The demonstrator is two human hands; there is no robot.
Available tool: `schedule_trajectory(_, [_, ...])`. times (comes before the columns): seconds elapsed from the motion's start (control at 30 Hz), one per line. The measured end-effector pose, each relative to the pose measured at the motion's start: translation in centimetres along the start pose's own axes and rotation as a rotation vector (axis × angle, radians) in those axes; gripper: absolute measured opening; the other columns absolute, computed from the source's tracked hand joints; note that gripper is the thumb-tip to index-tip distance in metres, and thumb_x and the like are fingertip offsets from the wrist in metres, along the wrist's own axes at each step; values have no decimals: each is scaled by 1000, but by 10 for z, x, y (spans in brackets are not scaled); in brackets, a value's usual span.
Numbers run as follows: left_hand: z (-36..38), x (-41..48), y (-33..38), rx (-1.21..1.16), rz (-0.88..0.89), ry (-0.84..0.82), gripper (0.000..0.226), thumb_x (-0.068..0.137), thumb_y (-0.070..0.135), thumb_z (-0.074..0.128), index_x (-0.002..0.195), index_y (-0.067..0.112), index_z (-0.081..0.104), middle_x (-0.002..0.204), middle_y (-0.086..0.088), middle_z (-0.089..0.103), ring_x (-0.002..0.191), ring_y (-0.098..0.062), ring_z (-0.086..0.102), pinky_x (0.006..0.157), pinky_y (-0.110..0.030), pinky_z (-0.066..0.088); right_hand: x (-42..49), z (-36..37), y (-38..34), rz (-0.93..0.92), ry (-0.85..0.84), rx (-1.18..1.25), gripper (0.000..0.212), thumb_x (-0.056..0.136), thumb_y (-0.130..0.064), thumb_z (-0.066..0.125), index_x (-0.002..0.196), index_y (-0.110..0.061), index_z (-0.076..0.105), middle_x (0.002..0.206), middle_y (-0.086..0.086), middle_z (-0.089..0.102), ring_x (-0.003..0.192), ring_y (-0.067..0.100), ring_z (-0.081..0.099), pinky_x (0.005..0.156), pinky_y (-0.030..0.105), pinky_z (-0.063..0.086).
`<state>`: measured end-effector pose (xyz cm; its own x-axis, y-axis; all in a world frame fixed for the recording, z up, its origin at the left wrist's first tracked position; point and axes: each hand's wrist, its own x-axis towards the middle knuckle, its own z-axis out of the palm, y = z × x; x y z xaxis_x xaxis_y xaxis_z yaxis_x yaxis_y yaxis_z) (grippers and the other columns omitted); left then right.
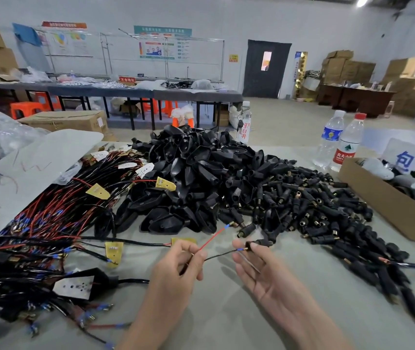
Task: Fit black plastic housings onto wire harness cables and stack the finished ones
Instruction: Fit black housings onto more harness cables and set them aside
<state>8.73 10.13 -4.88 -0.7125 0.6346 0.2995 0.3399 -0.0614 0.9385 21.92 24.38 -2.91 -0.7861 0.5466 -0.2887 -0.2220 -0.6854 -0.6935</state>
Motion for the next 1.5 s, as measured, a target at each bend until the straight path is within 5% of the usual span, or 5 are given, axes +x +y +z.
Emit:
schedule_trajectory(0.1, [0,0,0,26,-4,19,16,96,29,62,84,36,56,62,-2,63,47,-11,42,51,-29,37,0,-1,-1,5,-19,8,56,79,-16,69,132,0,56,119,13,72,97,23,74,68,29,61])
schedule_trajectory(0.23, [0,0,1,15,-12,44,11,96,24,63,87,25,58,61,-2,63,49,-13,44,55,-34,39,-3,-2,-3,-4,-55,-14,48,74,-16,72,119,-4,61,119,16,72,102,27,73,69,31,61])
schedule_trajectory(0.43, [-1,-1,3,-22,-17,50,20,97,24,62,82,36,58,62,-2,62,49,-14,43,50,-26,38,-7,-2,-3,1,-64,-41,39,76,-12,70,113,-8,59,121,18,70,108,32,70,70,33,61])
schedule_trajectory(1.0, [-5,1,5,-90,-34,38,17,97,25,63,81,31,59,62,-4,63,48,-14,43,46,-21,38,-13,2,-2,-1,-58,-84,23,95,2,55,116,-7,54,116,17,73,97,30,74,63,32,61])
schedule_trajectory(1.5, [-1,-3,7,-72,-29,-117,16,95,25,63,82,33,58,62,-4,65,47,-15,44,49,-22,39,-15,6,2,3,-156,-59,41,82,-18,72,120,-9,60,126,16,69,111,33,69,73,36,61])
